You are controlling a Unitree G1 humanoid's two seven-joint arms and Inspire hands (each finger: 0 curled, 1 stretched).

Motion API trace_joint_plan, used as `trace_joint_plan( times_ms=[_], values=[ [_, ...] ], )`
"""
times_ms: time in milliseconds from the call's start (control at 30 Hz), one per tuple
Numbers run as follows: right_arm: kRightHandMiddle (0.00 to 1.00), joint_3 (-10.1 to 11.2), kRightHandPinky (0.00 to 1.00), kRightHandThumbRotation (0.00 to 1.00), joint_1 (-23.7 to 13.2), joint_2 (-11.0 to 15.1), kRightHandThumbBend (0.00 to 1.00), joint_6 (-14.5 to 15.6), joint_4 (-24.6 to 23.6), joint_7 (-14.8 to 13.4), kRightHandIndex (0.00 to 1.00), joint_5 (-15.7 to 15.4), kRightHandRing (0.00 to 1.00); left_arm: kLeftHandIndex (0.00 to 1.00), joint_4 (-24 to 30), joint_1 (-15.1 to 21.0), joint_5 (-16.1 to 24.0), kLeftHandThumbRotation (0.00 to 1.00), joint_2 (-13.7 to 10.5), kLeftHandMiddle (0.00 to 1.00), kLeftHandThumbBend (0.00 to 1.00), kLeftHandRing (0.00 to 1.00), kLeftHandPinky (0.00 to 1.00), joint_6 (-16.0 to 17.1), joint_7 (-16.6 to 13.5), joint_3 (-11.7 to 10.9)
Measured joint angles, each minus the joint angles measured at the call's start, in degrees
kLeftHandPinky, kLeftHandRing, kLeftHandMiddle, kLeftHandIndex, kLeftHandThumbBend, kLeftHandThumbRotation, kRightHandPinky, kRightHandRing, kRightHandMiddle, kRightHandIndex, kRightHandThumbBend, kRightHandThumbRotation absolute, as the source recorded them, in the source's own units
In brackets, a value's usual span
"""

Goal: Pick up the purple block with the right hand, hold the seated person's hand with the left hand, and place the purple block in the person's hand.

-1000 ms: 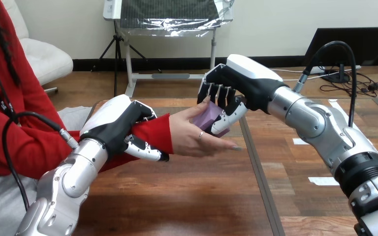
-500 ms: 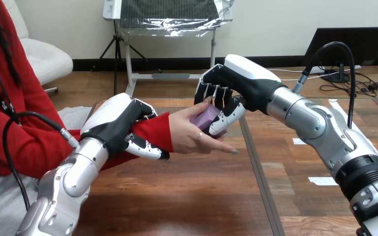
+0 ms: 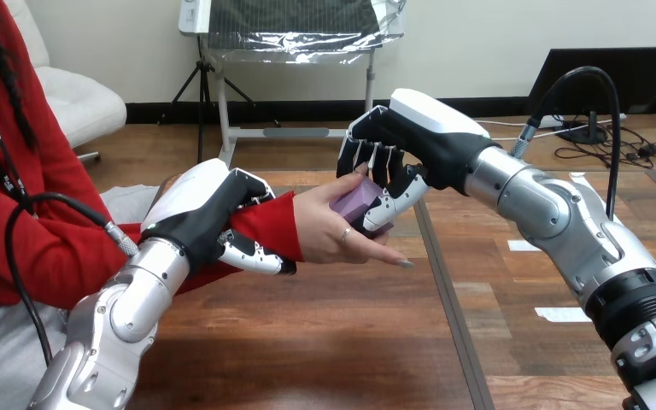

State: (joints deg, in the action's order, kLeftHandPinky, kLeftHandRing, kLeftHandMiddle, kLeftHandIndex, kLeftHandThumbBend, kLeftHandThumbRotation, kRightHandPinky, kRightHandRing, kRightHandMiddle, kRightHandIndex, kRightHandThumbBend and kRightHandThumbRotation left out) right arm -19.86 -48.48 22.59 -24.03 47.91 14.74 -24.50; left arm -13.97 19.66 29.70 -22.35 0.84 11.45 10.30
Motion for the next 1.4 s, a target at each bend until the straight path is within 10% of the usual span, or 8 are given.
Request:
trace_joint_plan(
  times_ms=[833, 1133, 1400],
  values=[
    [0.49, 0.57, 0.40, 0.00, 0.01, 0.09, 0.79, 0.91, -0.03, 0.94, 0.49, 1.80, 0.44, 0.52, 0.24, 0.23, -2.07, 0.01, -0.29, 0.54, 0.74, 0.49, 0.41, 0.73, 1.51, -0.25],
    [0.52, 0.68, 0.42, 0.07, 0.01, 0.11, 0.80, 1.72, -0.03, 2.50, 0.52, 2.56, 0.48, 0.64, 2.42, 0.38, -3.22, 0.31, -1.54, 0.64, 0.80, 0.61, 0.48, 0.82, 4.34, -0.26],
    [0.52, 0.82, 0.43, 0.40, 0.02, 0.13, 0.80, 1.56, -0.02, 2.80, 0.53, 3.28, 0.48, 0.70, 5.77, 0.34, -4.33, 0.59, -2.27, 0.68, 0.95, 0.65, 0.52, 1.31, 5.05, -0.26]
  ],
)
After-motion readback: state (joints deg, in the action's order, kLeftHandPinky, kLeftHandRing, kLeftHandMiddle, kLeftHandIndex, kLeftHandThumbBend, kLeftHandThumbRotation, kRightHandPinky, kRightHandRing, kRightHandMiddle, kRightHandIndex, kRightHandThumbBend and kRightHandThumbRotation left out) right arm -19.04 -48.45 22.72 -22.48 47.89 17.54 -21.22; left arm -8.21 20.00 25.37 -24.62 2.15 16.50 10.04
